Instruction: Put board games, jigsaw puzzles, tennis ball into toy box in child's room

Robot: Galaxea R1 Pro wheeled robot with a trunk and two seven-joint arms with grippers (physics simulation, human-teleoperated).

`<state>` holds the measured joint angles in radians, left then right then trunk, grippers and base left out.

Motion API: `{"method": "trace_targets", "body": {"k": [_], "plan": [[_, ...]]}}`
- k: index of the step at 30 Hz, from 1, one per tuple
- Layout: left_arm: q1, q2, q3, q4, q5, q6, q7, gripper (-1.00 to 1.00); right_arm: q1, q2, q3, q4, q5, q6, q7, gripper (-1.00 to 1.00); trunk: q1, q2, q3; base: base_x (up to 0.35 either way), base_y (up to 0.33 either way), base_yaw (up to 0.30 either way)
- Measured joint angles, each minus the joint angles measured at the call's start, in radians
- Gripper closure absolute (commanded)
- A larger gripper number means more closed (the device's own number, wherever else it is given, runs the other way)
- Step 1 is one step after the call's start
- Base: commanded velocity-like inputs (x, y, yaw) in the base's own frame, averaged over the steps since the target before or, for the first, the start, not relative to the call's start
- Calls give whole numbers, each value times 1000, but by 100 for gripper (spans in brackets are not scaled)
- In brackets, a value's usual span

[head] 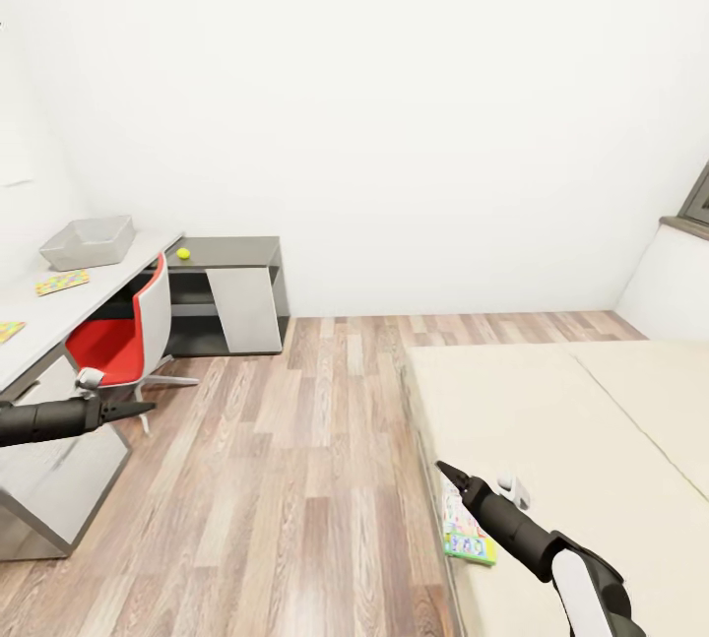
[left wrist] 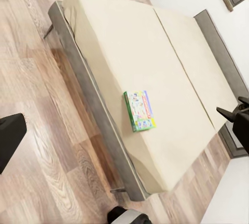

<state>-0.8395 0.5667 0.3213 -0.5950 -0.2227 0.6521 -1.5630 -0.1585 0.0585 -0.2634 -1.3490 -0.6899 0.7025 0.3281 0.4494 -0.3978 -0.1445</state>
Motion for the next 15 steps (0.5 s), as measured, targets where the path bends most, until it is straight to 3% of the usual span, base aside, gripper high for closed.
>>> {"method": "trace_targets", "body": {"k": [15], "plan": [[0,0,0,0,0,0,0,-100,0,0,1,0,0,-32,0,-100,0,0,0,0,269,0]]}}
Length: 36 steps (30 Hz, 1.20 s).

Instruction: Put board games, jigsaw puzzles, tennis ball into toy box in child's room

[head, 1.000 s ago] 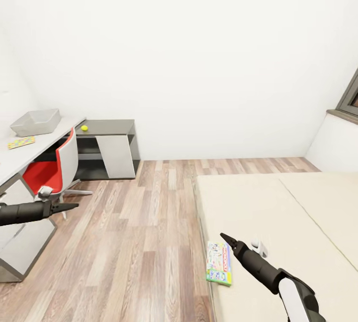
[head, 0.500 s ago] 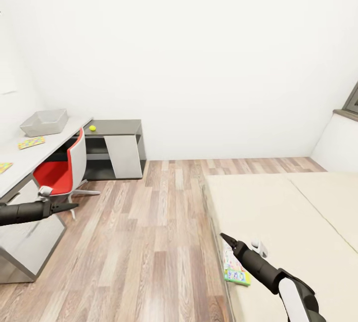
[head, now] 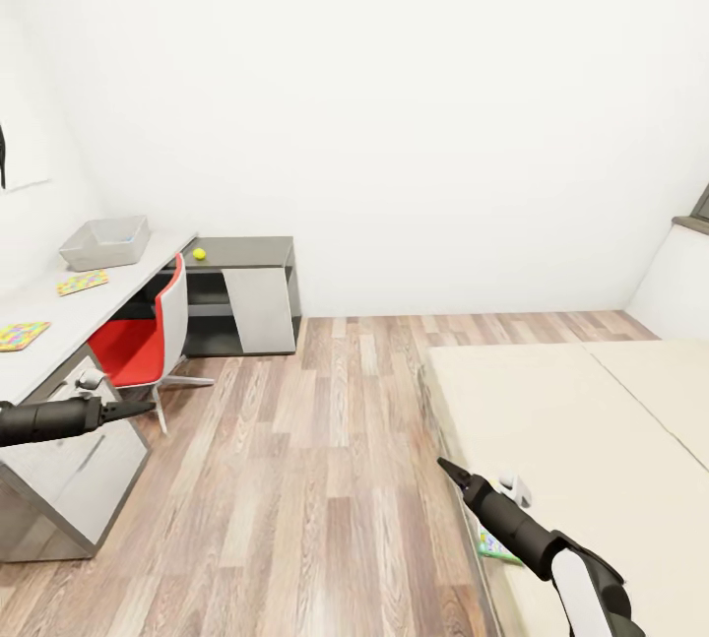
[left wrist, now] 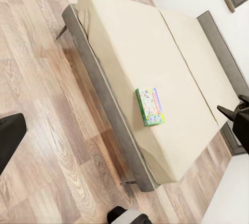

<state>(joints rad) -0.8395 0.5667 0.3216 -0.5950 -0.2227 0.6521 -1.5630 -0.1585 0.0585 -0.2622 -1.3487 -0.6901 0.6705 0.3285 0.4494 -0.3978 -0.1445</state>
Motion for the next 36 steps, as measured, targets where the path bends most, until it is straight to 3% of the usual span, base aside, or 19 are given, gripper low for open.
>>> {"method": "trace_targets", "body": {"k": [15,26,36], "plan": [[0,0,1,0,0,0,0,-100,0,0,30,0,0,-8,0,-100,0,0,0,0,230,-14],[0,0,1,0,0,0,0,-100,0,0,30,-1,-2,-7,0,-100,0,0,3,65,167,-246],[0,1,5,1,1,-2,0,-100,0,0,35,1,-2,-8,0,-100,0,0,7,41,22,-277]]}}
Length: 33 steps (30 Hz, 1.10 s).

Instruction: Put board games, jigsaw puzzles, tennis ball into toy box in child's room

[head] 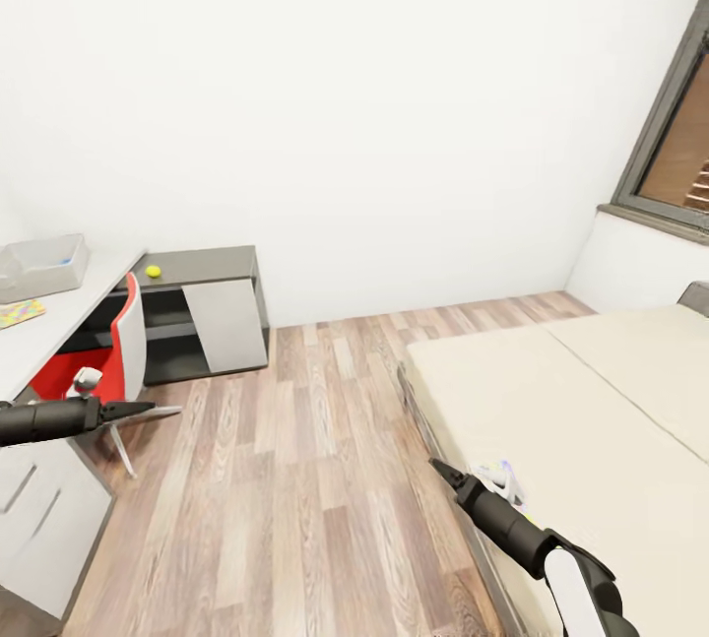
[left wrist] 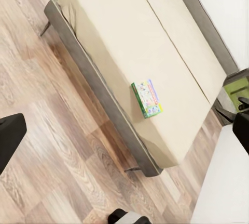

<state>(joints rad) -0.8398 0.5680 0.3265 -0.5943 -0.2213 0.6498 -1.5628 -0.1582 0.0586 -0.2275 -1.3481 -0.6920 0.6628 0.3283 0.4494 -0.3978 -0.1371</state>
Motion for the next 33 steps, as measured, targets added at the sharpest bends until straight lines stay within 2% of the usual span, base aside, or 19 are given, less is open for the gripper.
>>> {"method": "trace_targets", "body": {"k": [8,33], "plan": [[0,0,0,0,0,-1,0,-100,0,0,1,0,0,0,0,-100,0,0,3,1,89,-277],[0,0,0,0,-1,2,0,-100,0,0,1,5,0,-1,0,-100,0,0,13,3,276,-277]]}}
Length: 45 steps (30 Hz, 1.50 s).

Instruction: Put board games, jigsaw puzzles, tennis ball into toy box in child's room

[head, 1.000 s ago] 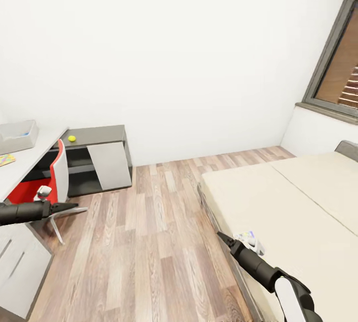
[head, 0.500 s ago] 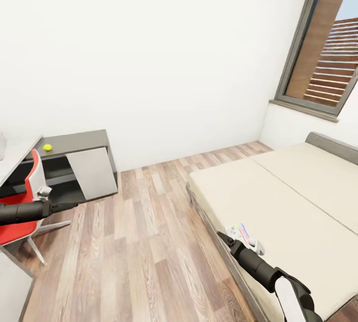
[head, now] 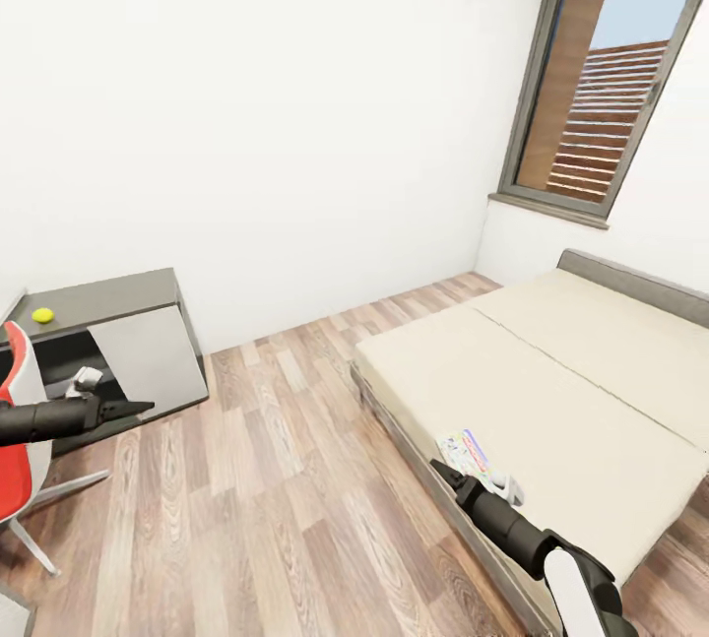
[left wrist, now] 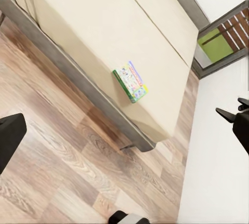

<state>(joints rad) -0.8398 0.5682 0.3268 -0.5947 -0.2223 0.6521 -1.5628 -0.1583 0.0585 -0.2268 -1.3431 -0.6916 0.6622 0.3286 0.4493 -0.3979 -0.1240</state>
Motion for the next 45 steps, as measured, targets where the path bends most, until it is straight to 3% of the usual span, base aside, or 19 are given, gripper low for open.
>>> {"method": "trace_targets", "body": {"k": [15,33,45], "plan": [[0,0,0,0,1,0,0,-100,-1,0,0,23,2,-1,0,-100,0,0,6,115,120,-277],[0,0,0,0,1,0,0,-100,-2,0,0,29,2,-1,-1,-100,0,0,14,6,193,-277],[0,0,-1,0,1,0,0,-100,-3,0,6,31,3,-1,-2,-100,0,0,19,0,53,-277]]}}
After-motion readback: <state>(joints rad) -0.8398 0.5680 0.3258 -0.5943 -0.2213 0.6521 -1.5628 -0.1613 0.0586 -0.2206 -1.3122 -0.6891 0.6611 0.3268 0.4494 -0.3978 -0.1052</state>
